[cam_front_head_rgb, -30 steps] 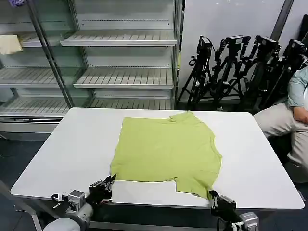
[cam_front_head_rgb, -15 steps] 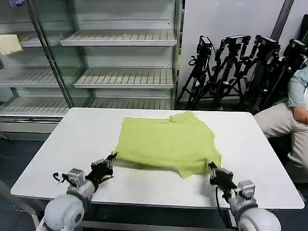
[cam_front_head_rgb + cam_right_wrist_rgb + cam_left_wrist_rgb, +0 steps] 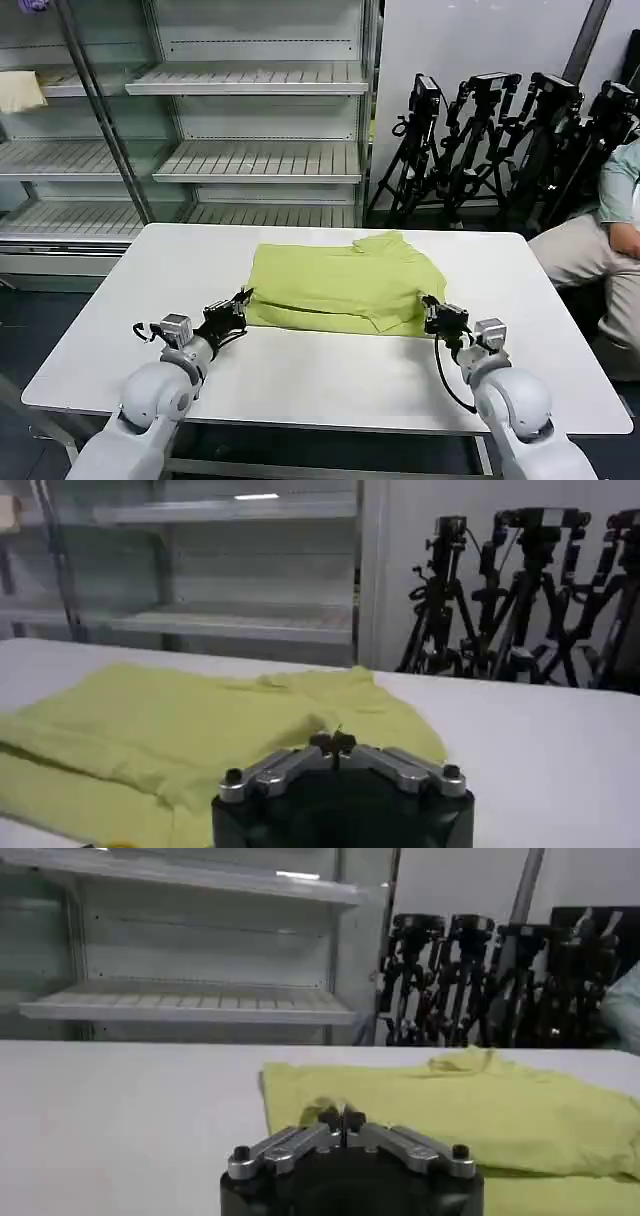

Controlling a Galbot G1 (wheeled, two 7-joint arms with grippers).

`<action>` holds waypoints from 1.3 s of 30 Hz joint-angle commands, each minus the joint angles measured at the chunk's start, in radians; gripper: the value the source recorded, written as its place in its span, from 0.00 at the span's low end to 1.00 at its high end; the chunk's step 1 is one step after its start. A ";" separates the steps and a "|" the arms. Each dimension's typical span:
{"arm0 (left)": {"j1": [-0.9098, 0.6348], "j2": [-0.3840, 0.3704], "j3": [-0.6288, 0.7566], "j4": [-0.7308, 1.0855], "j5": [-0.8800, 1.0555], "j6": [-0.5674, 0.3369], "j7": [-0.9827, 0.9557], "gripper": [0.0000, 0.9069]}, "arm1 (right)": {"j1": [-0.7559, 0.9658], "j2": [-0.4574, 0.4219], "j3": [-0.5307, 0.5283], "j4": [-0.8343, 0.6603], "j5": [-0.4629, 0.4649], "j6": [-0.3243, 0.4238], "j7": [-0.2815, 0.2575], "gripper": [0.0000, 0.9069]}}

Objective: Fold and organize the clothes.

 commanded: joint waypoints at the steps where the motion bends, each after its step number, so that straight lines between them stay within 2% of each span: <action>1: -0.049 0.006 0.025 0.079 0.007 -0.023 -0.005 1.00 | 0.081 0.021 -0.028 -0.111 -0.082 0.018 -0.016 1.00; 6: 0.006 0.033 0.008 -0.009 -0.019 -0.019 -0.032 1.00 | 0.039 0.027 -0.004 -0.050 -0.074 -0.001 0.018 1.00; 12: 0.138 0.062 0.001 -0.133 -0.036 0.059 -0.065 1.00 | -0.124 -0.031 0.053 0.076 -0.017 -0.055 0.049 1.00; 19: 0.161 0.043 0.016 -0.097 -0.010 0.068 -0.080 1.00 | -0.186 -0.046 0.072 0.088 -0.019 -0.073 0.069 1.00; 20: 0.154 0.042 0.016 -0.091 -0.011 0.069 -0.080 1.00 | -0.190 -0.047 0.073 0.090 -0.019 -0.073 0.069 0.69; 21: 0.144 0.040 0.017 -0.079 -0.011 0.077 -0.080 1.00 | -0.200 -0.051 0.075 0.096 -0.019 -0.073 0.071 0.06; 22: 0.136 0.039 0.017 -0.070 -0.011 0.082 -0.080 1.00 | -0.207 -0.053 0.076 0.099 -0.020 -0.074 0.075 0.00; 23: 0.129 0.038 0.017 -0.063 -0.011 0.092 -0.081 0.72 | -0.212 -0.055 0.078 0.099 -0.019 -0.074 0.074 0.00; 24: 0.124 0.038 0.018 -0.058 -0.011 0.101 -0.083 0.27 | -0.215 -0.056 0.078 0.096 -0.018 -0.074 0.076 0.00; 25: 0.121 0.040 0.020 -0.056 -0.011 0.100 -0.085 0.12 | -0.215 -0.055 0.077 0.086 -0.017 -0.073 0.077 0.00; 26: 0.118 0.040 0.021 -0.050 -0.014 0.100 -0.083 0.11 | -0.213 -0.053 0.076 0.079 -0.014 -0.073 0.076 0.00; 27: 0.115 0.041 0.022 -0.049 -0.019 0.100 -0.083 0.04 | -0.210 -0.052 0.075 0.071 -0.009 -0.073 0.078 0.00; 28: 0.112 0.041 0.023 -0.048 -0.019 0.100 -0.082 0.02 | -0.208 -0.050 0.073 0.065 0.002 -0.073 0.083 0.00; 39: 0.077 0.026 0.041 -0.026 -0.020 0.100 -0.080 0.02 | -0.193 -0.054 0.070 0.048 0.046 -0.072 0.076 0.00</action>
